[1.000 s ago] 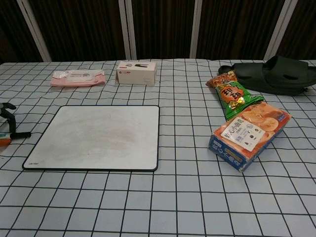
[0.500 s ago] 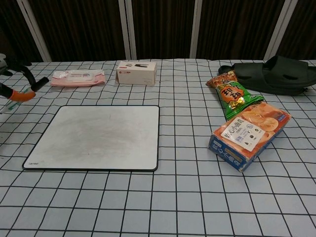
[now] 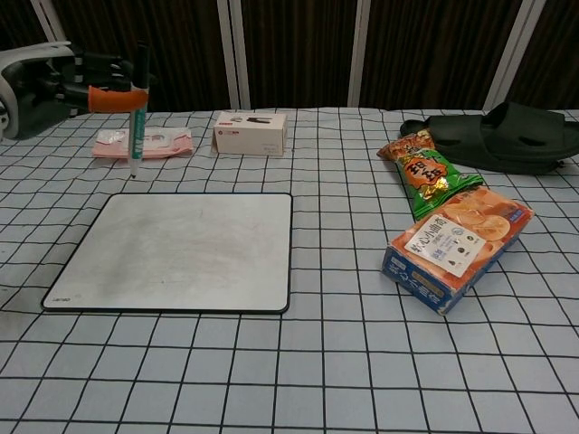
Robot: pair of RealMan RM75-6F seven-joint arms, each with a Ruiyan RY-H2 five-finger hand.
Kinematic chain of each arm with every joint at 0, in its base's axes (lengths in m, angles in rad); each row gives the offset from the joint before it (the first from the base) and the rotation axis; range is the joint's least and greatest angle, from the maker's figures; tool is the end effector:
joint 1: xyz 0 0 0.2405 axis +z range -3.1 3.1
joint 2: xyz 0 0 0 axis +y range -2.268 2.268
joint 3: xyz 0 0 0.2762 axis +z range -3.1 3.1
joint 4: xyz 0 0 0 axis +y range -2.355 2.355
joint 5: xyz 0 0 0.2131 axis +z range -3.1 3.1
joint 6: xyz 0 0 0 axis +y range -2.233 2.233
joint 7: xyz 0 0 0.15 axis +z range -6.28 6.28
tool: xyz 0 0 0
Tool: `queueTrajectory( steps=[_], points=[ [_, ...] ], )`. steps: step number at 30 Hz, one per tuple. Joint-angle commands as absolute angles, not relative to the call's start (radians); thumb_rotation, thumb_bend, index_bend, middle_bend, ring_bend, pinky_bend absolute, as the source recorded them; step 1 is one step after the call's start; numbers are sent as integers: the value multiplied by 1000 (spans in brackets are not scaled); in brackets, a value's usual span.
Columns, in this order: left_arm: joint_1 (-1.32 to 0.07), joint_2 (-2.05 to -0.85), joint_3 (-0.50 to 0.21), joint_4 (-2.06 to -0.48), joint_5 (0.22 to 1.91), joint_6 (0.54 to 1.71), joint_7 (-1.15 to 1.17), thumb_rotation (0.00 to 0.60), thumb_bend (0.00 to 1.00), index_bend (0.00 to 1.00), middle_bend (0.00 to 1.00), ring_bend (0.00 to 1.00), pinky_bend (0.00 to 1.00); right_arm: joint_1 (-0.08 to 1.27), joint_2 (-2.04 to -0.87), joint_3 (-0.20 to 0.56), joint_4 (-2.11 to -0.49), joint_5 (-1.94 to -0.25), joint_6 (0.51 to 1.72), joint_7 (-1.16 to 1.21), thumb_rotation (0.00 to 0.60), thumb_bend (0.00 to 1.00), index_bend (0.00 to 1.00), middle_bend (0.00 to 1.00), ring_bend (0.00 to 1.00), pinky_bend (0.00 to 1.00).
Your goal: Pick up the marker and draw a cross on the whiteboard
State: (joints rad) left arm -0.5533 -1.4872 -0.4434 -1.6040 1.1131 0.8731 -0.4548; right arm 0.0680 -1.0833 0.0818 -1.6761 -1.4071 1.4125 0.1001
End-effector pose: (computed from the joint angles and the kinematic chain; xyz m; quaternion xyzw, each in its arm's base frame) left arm -0.1663 0.3690 0.0311 -0.4367 -0.6657 -0.5600 0.2293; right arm -0.3367 -0.1884 0.1705 0.5427 -0.4617 0.3970 0.5785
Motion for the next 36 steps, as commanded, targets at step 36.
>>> queueTrajectory(
  steps=[36],
  points=[
    [-676, -1741, -335, -1315, 1214, 827, -596, 600, 617, 742, 185, 57, 105, 65, -1081, 80, -1676, -1406, 1411, 114, 600, 343, 0, 0, 0, 0]
  ],
)
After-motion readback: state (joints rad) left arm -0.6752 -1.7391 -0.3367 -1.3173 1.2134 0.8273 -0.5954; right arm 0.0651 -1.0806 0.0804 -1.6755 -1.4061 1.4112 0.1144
